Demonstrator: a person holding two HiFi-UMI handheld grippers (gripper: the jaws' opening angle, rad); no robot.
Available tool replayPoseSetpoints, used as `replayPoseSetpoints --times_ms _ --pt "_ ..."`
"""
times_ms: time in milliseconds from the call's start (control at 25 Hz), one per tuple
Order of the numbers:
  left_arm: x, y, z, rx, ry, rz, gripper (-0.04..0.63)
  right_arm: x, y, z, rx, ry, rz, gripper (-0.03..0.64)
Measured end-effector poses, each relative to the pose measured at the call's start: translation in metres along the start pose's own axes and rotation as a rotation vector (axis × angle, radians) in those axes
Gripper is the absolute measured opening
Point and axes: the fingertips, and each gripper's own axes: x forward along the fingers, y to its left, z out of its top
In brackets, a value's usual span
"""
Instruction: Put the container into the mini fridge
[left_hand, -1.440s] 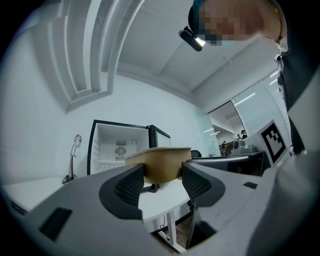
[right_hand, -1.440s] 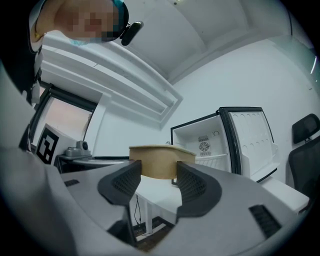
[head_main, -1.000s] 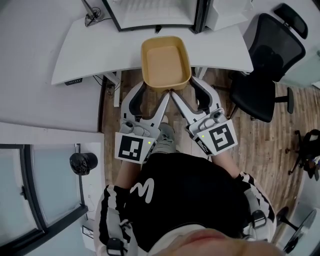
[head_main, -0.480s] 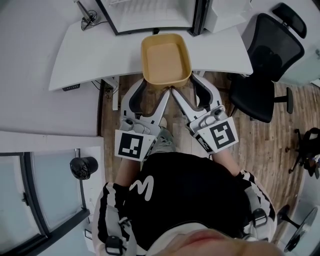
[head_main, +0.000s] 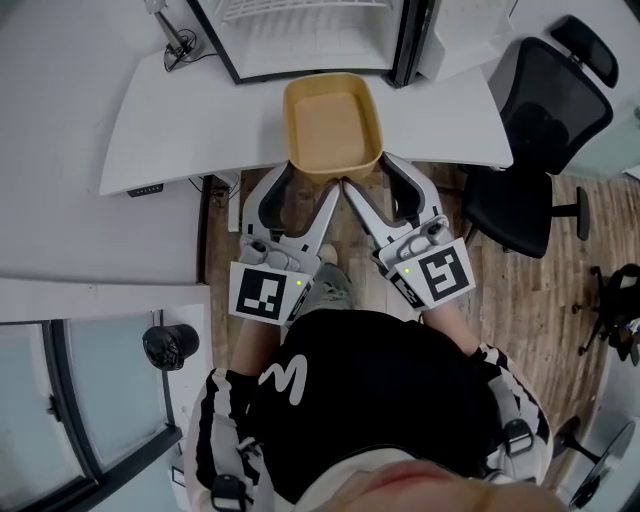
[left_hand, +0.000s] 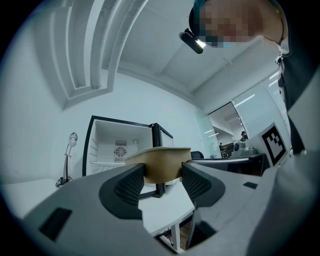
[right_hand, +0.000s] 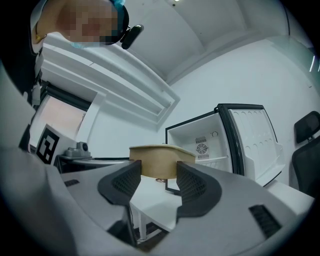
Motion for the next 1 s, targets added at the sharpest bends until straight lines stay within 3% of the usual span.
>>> replayPoseSetpoints --times_ms 1000 --pt "0.074 0.068 -0.015 -0.013 -0.003 -0.019 0.241 0.083 -0.056 -0.010 0.000 -0.003 -0.018 0.229"
